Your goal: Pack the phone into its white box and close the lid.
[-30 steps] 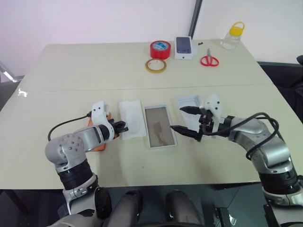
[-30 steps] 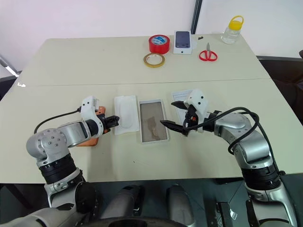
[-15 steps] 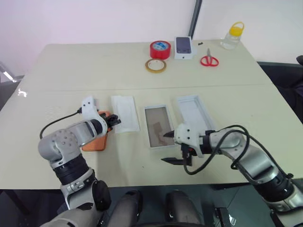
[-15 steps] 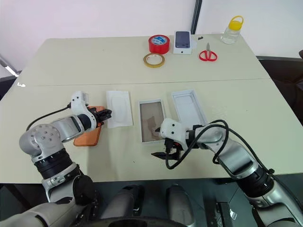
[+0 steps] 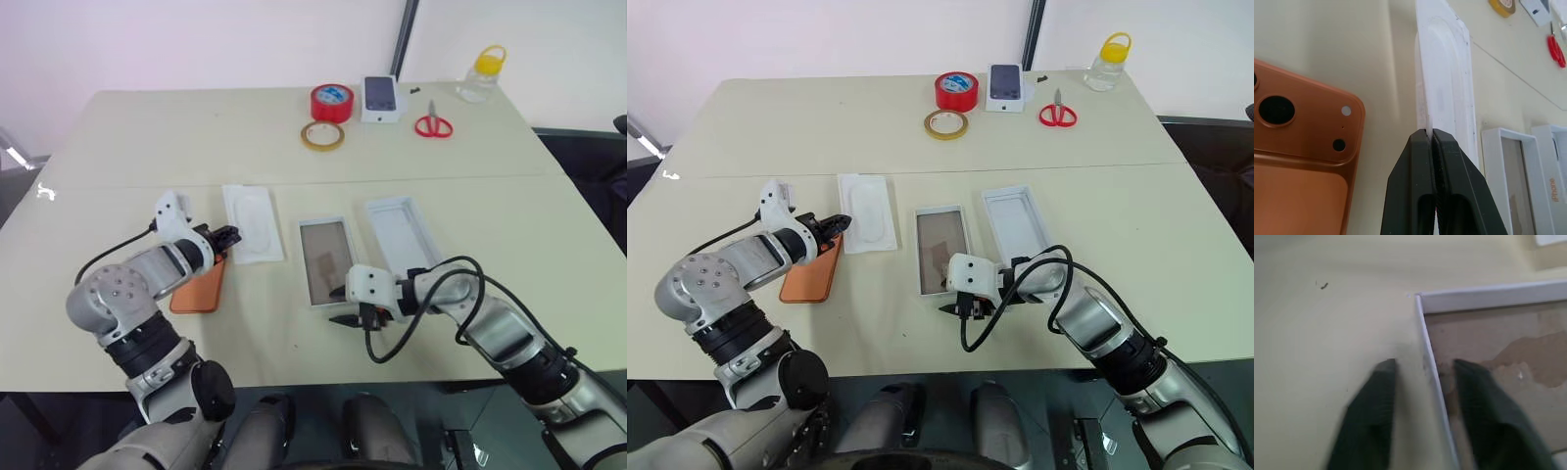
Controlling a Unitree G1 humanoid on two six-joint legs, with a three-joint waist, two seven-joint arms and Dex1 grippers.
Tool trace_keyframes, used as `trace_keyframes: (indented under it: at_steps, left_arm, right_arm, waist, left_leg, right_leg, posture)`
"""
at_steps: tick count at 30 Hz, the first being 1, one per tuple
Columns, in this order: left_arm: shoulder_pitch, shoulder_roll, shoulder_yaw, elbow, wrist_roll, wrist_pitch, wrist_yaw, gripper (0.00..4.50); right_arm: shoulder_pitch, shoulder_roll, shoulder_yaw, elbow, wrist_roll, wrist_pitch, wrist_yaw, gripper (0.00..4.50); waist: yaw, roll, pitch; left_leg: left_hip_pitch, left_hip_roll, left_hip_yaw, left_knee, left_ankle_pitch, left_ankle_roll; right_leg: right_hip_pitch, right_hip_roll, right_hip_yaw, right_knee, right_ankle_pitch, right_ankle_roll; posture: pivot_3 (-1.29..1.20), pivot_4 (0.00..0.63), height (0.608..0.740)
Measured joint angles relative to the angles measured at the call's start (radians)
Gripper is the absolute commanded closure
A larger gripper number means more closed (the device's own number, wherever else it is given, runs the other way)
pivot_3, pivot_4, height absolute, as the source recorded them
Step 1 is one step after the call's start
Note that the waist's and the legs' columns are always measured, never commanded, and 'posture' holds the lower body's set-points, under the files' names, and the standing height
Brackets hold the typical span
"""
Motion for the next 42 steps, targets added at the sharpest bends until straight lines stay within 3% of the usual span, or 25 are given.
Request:
trace_keyframes:
  at_steps: [1, 2, 10, 18, 22, 26, 34, 42]
  left_arm:
    - [-0.001, 0.0, 0.005, 0.0, 0.0, 0.0, -0.002, 4.5]
    - [-0.002, 0.0, 0.011, 0.0, -0.001, 0.001, -0.005, 4.5]
    - [-0.079, 0.002, 0.089, 0.0, -0.015, 0.001, -0.018, 4.5]
    - [-0.121, -0.005, 0.129, -0.006, -0.021, 0.021, -0.017, 4.5]
    - [-0.117, -0.029, 0.125, -0.032, -0.023, 0.021, -0.014, 4.5]
    - [-0.086, -0.045, 0.099, -0.06, -0.04, 0.021, -0.012, 4.5]
    - [0.011, -0.01, -0.023, -0.071, -0.08, 0.021, -0.011, 4.5]
    - [0.052, -0.004, -0.118, -0.069, -0.111, 0.021, -0.014, 4.5]
  right_arm:
    - [-0.005, 0.007, 0.0, 0.006, -0.005, -0.001, 0.001, 4.27]
    - [-0.013, 0.015, 0.002, 0.012, -0.012, -0.004, 0.003, 4.45]
    - [-0.11, 0.111, 0.057, 0.079, -0.087, -0.042, 0.006, 4.45]
    - [-0.222, 0.274, 0.115, 0.294, -0.19, -0.15, -0.037, 4.45]
    - [-0.236, 0.308, 0.111, 0.325, -0.191, -0.145, -0.045, 3.13]
    - [-0.227, 0.297, 0.047, 0.278, -0.165, -0.108, -0.049, 1.12]
    - [-0.13, 0.093, -0.124, 0.096, -0.075, 0.007, 0.011, 1.12]
    - [-0.13, 0.072, -0.177, 0.098, -0.074, 0.023, -0.027, 1.12]
  waist:
    - [0.0, 0.0, 0.0]
    - [-0.001, 0.0, 0.0]
    - [-0.002, -0.001, 0.0]
    - [-0.004, -0.001, 0.0]
    - [-0.004, -0.001, 0.0]
    - [-0.003, -0.001, 0.0]
    - [-0.002, -0.001, 0.0]
    - [-0.001, -0.001, 0.0]
  left_leg:
    - [0.0, 0.0, 0.0, 0.0, 0.0, 0.0]
    - [0.0, 0.0, 0.0, 0.0, 0.0, 0.0]
    - [0.0, 0.0, 0.0, 0.0, 0.0, -0.001]
    - [0.0, 0.0, -0.001, 0.0, 0.001, -0.001]
    - [0.0, 0.0, -0.001, 0.0, 0.001, -0.001]
    - [0.0, 0.0, -0.001, 0.0, 0.001, -0.001]
    - [0.0, 0.0, -0.001, 0.0, 0.0, -0.001]
    - [0.0, 0.0, -0.001, -0.001, 0.001, -0.001]
  right_leg:
    - [0.0, 0.0, 0.0, 0.0, 0.0, 0.0]
    - [0.0, 0.0, 0.0, 0.0, 0.0, 0.0]
    - [0.0, 0.0, 0.0, 0.0, 0.0, 0.0]
    - [-0.001, 0.001, 0.0, 0.0, 0.0, 0.0]
    - [-0.001, 0.0, 0.0, 0.0, 0.0, 0.0]
    - [-0.001, 0.0, 0.0, 0.0, 0.0, 0.0]
    - [-0.001, 0.0, 0.0, 0.0, 0.0, 0.0]
    - [-0.001, 0.001, 0.0, 0.001, 0.0, 0.0]
  posture:
    - [0.0, 0.15, 0.74]
    - [0.0, 0.15, 0.74]
    - [0.0, 0.15, 0.74]
    - [0.0, 0.15, 0.74]
    - [0.0, 0.15, 0.74]
    - [0.0, 0.15, 0.74]
    - [0.0, 0.15, 0.74]
    - [0.0, 0.15, 0.74]
